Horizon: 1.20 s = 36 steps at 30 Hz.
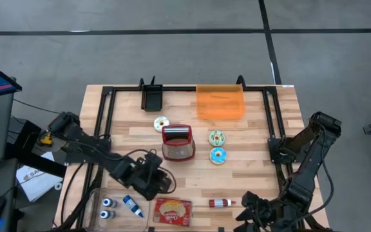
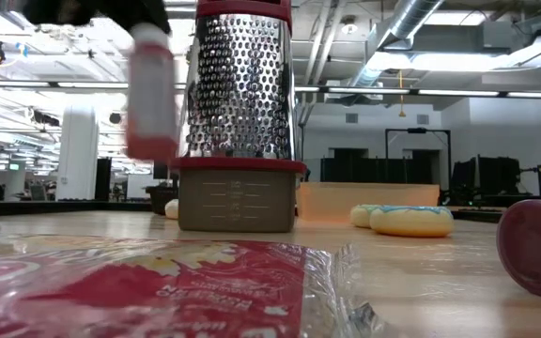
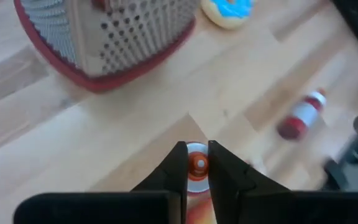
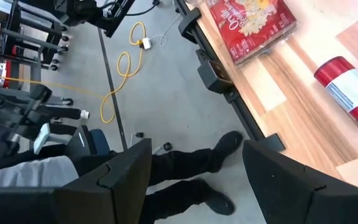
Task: Pick & Place Food Item
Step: Put the orange food coloring bottle into the transparent bin
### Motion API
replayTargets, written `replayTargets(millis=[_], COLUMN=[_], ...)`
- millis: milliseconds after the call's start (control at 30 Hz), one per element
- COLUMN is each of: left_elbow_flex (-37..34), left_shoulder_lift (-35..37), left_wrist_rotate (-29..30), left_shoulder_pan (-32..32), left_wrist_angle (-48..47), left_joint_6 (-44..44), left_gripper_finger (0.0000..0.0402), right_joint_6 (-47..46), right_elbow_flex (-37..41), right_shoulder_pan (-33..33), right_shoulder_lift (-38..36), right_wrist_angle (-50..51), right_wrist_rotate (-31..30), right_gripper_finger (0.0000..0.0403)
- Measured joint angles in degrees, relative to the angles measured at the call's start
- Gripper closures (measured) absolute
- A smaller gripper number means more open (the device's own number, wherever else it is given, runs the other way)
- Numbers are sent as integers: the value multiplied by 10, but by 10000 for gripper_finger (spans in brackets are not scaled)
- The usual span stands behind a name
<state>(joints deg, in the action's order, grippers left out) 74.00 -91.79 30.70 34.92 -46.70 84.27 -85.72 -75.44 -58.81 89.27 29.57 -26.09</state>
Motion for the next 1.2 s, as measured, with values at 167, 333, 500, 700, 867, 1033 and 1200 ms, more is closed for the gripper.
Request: replayTargets(millis=[167,333,500,700,867,1033,1200], left_elbow_flex=[0,0,1,1,11,30,30], left_shoulder_lift=[59,112,127,94,42,-11,-42], left_wrist_rotate=[-6,33,54,99,113,103,103], left_shoulder_pan=[64,150,225,282,293,293,293], left_wrist_angle=[-4,1,0,-20,-75,-167,-192], left_joint_6=[-11,-18,12,73,140,207,241], left_gripper_finger=[371,371,371,371,371,371,371], right_joint_6=[-1,-1,-3,-12,-28,-33,-34], right_elbow_flex=[0,0,0,0,0,0,0], right_shoulder_pan=[0,3,9,18,23,32,45], right_shoulder_lift=[0,0,0,0,0,0,0], right_wrist_angle=[0,0,0,0,0,0,0], right_wrist_rotate=[-4,-10,-10,-10,-10,-8,7], right_gripper_finger=[159,159,159,159,159,159,159])
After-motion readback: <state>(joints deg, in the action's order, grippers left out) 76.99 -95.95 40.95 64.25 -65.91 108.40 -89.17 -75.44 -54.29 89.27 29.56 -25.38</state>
